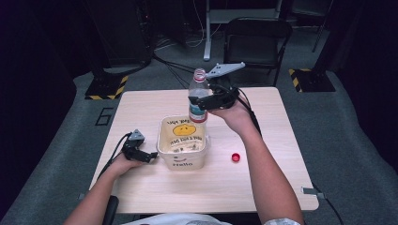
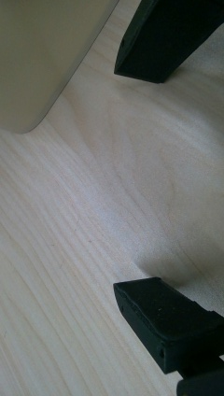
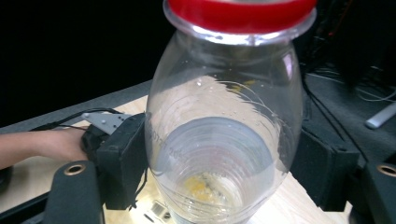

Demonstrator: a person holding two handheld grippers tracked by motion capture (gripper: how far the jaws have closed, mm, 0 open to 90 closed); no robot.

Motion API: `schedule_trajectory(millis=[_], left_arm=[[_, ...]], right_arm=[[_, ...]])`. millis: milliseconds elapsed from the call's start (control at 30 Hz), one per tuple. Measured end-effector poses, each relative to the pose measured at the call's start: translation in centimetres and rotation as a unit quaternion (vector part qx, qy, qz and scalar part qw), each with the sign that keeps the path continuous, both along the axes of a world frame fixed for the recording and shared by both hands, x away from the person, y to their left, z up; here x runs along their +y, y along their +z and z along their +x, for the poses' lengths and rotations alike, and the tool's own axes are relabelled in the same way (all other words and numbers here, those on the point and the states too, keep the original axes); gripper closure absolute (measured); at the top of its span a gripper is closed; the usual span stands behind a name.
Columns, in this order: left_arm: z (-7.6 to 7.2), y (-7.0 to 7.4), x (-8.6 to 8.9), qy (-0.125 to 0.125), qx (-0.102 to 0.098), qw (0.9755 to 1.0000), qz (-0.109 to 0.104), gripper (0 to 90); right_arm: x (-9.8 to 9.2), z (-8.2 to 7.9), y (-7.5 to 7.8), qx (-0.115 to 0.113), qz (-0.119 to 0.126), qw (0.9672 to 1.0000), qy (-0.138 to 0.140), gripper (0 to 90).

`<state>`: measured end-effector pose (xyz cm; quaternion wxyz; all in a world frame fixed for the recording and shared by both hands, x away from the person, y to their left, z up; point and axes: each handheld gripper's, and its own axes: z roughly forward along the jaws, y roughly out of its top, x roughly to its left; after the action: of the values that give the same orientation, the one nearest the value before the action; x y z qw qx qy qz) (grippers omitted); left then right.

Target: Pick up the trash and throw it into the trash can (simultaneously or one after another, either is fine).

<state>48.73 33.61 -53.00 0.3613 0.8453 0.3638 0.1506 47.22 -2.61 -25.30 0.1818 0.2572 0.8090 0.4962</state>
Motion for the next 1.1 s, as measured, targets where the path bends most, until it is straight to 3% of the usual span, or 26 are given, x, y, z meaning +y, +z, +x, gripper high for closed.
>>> schedule_trajectory(millis=[633,1100], left_arm=[[0.0,0.0,0.0,0.000,0.000,1.0000,0.000,0.0],[0.0,0.0,0.0,0.000,0.000,1.0000,-0.001,0.0]], right_arm=[[2.9,0.2,-1.8,0.017,-0.010,0.9994,0.029,25.3],[4.2,0.3,-5.3,0.038,-0.028,0.9985,0.030,25.3]])
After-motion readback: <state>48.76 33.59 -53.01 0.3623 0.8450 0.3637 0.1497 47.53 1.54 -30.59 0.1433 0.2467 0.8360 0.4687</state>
